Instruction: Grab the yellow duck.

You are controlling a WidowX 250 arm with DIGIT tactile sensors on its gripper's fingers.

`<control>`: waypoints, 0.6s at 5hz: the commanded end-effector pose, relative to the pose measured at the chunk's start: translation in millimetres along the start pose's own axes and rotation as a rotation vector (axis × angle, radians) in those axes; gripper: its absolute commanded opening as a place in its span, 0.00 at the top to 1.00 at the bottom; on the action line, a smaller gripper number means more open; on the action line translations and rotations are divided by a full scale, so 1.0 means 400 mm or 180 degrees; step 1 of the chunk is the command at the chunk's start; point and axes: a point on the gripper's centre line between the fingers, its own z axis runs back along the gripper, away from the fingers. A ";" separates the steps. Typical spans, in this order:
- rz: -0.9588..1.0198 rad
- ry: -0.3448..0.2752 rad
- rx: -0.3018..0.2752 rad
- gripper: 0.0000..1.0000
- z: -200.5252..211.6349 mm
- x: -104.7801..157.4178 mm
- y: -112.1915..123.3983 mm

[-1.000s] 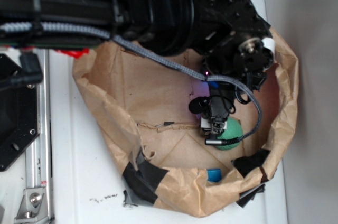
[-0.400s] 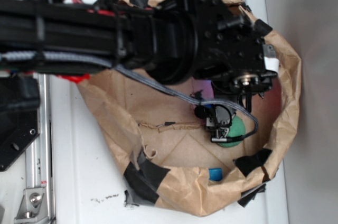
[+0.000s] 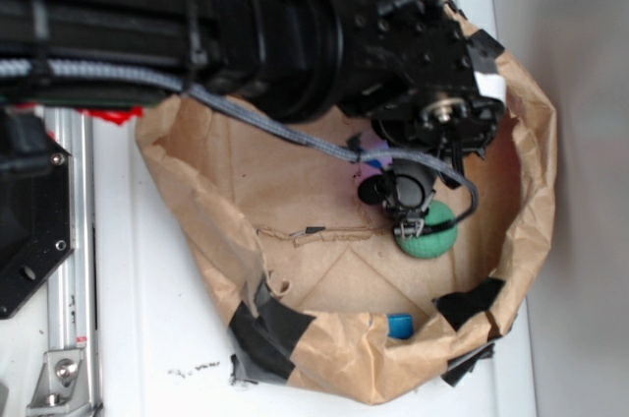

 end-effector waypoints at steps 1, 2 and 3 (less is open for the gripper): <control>0.0166 -0.0223 -0.0003 1.00 0.039 0.009 0.000; 0.0188 -0.0284 -0.0080 1.00 0.084 -0.003 0.006; 0.0200 -0.0239 -0.0211 1.00 0.175 -0.039 -0.007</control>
